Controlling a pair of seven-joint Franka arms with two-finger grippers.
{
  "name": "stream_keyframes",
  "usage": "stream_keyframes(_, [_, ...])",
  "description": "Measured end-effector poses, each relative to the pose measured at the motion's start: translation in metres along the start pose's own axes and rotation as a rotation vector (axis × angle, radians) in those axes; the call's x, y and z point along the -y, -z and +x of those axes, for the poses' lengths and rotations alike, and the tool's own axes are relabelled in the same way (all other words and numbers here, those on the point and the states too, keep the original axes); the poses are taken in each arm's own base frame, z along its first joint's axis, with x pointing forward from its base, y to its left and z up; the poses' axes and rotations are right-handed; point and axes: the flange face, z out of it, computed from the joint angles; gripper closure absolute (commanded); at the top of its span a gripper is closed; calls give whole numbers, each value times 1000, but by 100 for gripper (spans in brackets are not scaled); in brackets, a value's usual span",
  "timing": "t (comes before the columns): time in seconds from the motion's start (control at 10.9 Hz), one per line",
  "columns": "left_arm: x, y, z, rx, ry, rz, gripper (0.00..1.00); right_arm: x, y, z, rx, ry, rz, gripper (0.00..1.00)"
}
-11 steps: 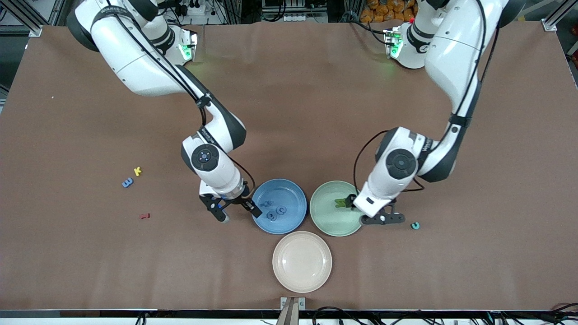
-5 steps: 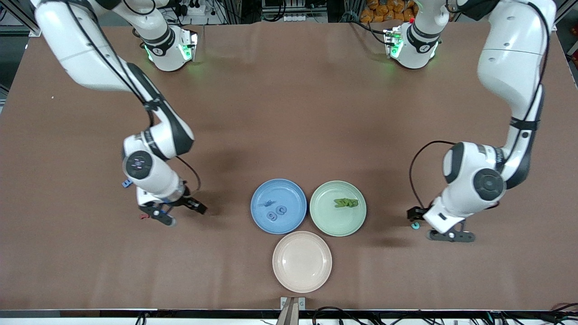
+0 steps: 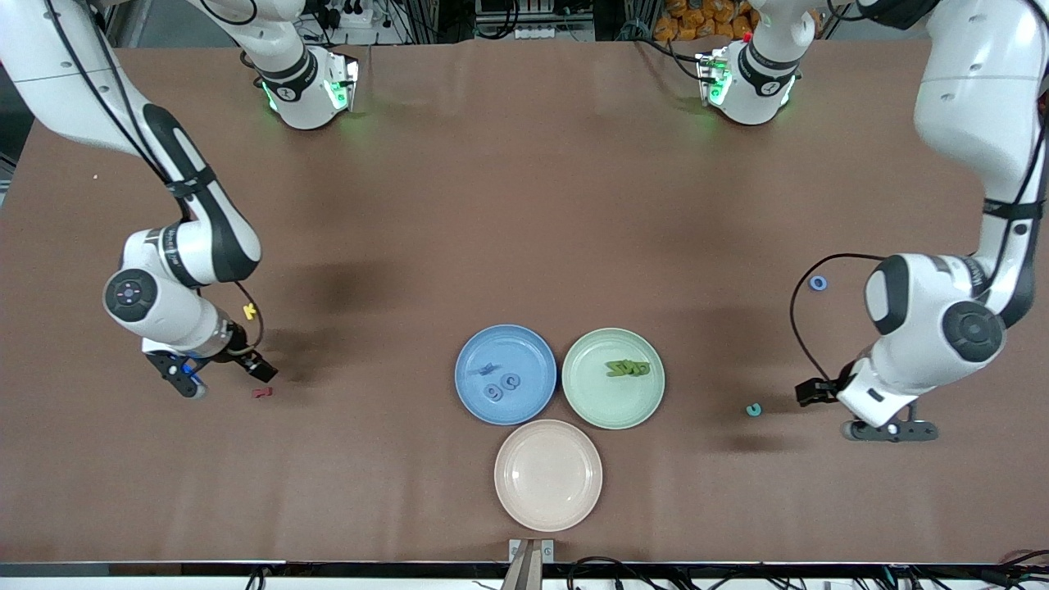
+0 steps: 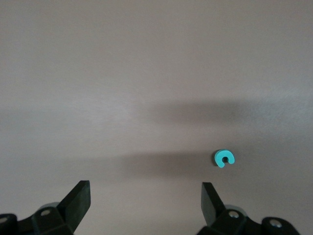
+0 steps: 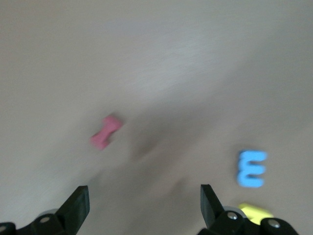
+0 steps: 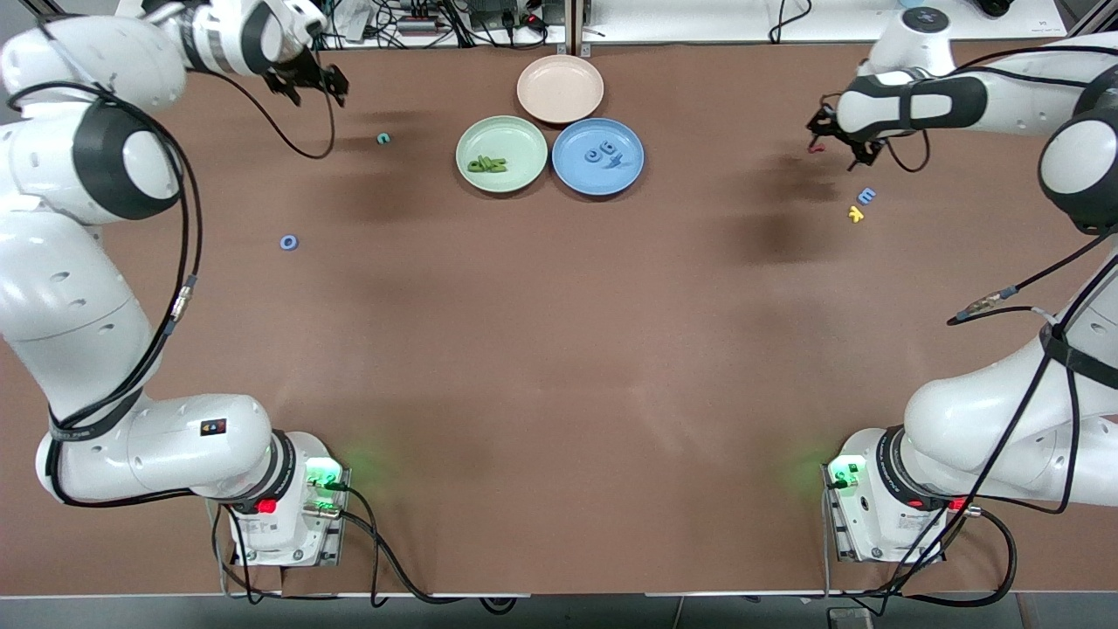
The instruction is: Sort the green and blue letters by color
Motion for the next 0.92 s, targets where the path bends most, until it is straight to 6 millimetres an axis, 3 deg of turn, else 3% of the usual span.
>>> stream_keyframes(0.18, [10, 72, -1, -2, 12, 26, 0, -32, -12, 13, 25, -92, -16, 0])
stream_keyframes(0.46, [0, 188, -25, 23, 40, 1, 0, -59, -26, 16, 27, -149, 0, 0])
stream_keyframes(0.74, [-14, 273, -61, 51, 54, -41, 0, -72, -43, 3, 36, -155, 13, 0])
stream_keyframes(0.92, [-20, 318, -87, 70, 49, -40, 0, -75, -46, -2, 44, -155, 6, 0])
